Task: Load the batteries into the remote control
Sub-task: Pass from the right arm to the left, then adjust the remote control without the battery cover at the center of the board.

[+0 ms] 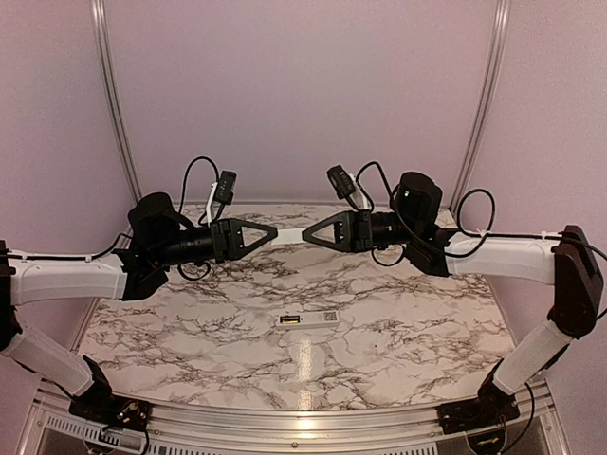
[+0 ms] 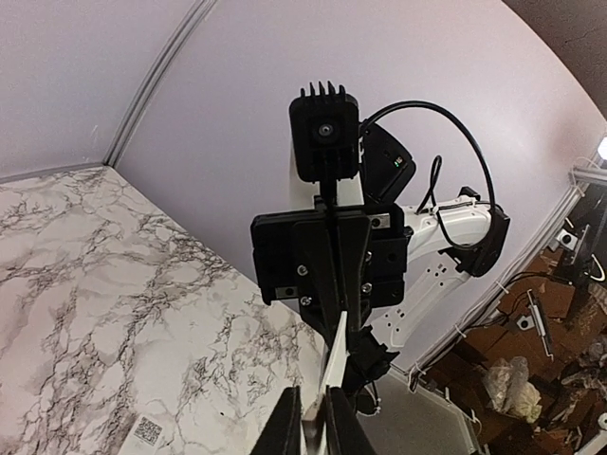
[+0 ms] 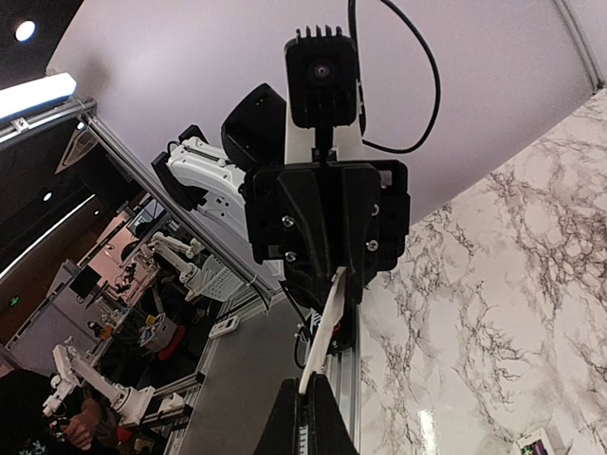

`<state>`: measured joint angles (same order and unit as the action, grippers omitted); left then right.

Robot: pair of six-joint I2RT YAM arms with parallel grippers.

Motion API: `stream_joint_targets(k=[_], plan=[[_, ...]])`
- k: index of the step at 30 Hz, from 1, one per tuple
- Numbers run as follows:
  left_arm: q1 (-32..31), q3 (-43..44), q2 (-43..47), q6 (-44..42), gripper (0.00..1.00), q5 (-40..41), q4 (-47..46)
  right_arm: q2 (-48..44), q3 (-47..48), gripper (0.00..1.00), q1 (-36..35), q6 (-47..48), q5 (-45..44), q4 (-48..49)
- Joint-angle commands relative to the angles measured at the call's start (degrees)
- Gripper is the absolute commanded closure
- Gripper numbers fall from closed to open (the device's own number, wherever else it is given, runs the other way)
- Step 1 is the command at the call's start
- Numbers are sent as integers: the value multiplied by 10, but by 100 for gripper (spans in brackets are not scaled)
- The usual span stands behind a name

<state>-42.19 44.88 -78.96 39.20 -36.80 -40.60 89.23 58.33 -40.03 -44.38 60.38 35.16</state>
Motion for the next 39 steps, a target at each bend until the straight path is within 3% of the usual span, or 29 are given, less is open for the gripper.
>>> stream_joint_targets(k=[1, 5, 9, 12, 14, 17, 18, 24, 27, 32, 39], plan=[[3, 10, -8, 13, 99, -25, -39, -3, 9, 99, -5, 7, 5, 7], [3, 2, -7, 29, 100, -37, -60, 0, 22, 69, 3, 59, -6, -63], [9, -9, -1, 42, 100, -40, -42, -13, 36, 53, 21, 153, -39, -169], [20, -13, -1, 44, 100, -39, 11, -20, 68, 42, 23, 280, -106, -304], [28, -24, -2, 50, 100, -32, 32, -28, 84, 24, 22, 353, -176, -379], [37, -47, -4, 66, 100, -26, 34, -51, 78, 19, 19, 421, -284, -399], [39, -51, -4, 68, 100, -22, 40, -59, 71, 4, 18, 439, -314, -391], [43, -65, -19, 77, 100, 7, 84, -88, 42, 1, 20, 512, -344, -312], [43, -72, -42, 92, 100, 9, 96, -61, 77, 1, 22, 584, -326, -393], [45, -83, -51, 100, 100, 31, 119, 30, 125, 1, 14, 680, -370, -529], [48, -75, -99, 104, 100, 12, 130, 115, 122, 6, -11, 718, -354, -539]])
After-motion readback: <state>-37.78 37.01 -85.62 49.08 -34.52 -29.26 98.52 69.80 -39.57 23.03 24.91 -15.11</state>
